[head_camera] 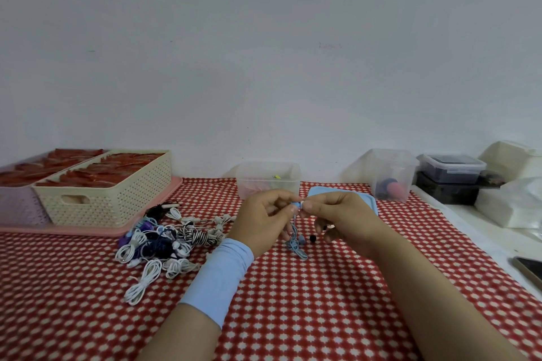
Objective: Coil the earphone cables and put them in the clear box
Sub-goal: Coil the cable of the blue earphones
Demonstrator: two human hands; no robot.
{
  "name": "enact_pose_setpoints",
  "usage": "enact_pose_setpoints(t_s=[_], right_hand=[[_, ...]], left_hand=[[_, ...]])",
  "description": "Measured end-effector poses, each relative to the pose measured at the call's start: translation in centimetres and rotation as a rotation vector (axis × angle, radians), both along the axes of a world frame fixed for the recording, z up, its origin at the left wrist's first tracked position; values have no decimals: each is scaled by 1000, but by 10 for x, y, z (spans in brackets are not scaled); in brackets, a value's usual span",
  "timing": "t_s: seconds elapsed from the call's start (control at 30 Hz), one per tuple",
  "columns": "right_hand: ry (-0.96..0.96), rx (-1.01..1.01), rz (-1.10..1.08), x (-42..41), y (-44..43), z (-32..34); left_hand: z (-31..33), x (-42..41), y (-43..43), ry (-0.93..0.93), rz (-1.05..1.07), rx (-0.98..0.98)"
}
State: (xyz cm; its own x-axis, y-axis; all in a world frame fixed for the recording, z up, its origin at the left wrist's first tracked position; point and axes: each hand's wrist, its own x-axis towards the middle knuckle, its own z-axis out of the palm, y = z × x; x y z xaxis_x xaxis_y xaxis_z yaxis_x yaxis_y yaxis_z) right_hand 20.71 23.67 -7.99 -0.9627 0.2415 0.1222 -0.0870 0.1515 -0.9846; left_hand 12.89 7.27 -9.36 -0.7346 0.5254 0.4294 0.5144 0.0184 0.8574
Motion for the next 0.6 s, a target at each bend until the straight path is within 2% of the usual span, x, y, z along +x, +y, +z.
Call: enact_pose_setpoints(t_s=[0.17, 0.43, 0.6], right_hand=[[78, 29, -43, -1, 1, 1], [216, 306, -125, 1, 1, 5], [229, 432, -112, -2, 0, 2]], left_hand=[[0, -1, 1, -76, -22, 15], [2, -1, 0, -215, -54, 34], [3, -2, -2, -147, -15, -27]])
